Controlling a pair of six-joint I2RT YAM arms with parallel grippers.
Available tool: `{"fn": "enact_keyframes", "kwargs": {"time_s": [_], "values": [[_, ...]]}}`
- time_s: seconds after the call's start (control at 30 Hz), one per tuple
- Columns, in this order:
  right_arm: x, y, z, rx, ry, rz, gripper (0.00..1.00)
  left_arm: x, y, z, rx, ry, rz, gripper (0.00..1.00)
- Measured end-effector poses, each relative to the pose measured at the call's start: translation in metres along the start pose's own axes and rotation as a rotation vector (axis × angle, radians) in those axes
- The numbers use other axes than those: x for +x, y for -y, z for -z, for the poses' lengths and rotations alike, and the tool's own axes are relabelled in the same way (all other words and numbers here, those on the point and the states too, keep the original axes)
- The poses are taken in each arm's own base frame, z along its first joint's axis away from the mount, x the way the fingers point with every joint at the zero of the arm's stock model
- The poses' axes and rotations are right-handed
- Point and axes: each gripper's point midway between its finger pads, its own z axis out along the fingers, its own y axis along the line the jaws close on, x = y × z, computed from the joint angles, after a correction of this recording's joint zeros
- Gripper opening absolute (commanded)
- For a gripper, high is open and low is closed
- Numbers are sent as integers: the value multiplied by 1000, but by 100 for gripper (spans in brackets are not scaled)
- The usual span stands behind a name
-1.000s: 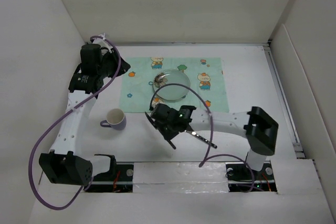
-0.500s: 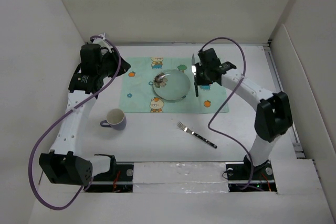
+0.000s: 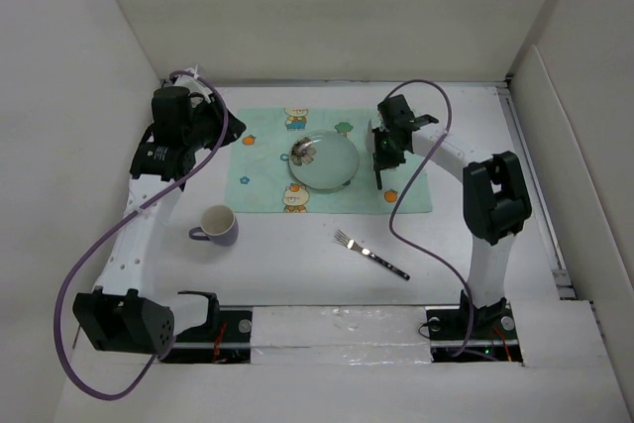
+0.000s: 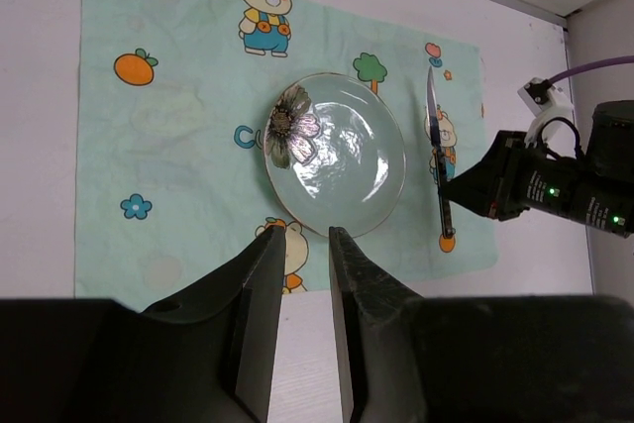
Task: Set the dinner table for one person
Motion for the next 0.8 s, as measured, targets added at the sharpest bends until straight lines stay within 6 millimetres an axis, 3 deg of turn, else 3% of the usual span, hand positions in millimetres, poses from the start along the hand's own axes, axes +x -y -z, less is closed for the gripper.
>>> {"fn": "enact_keyframes", "kwargs": {"time_s": [0.33, 0.57, 0.67, 0.7, 0.8], "values": [[15, 4, -27, 14, -68, -2, 0, 1, 0, -4, 4, -3, 1, 22], [12, 2, -28, 14, -65, -20, 46, 3, -1, -8, 9, -17, 4, 22], [10, 1, -19, 9, -51, -25, 49, 4, 0, -8, 13, -21, 5, 22], [9, 1, -12, 5, -40, -25, 48, 4, 0, -9, 13, -23, 5, 22], [16, 0, 23, -17, 2, -18, 14, 5, -1, -10, 12, -26, 6, 22]]}}
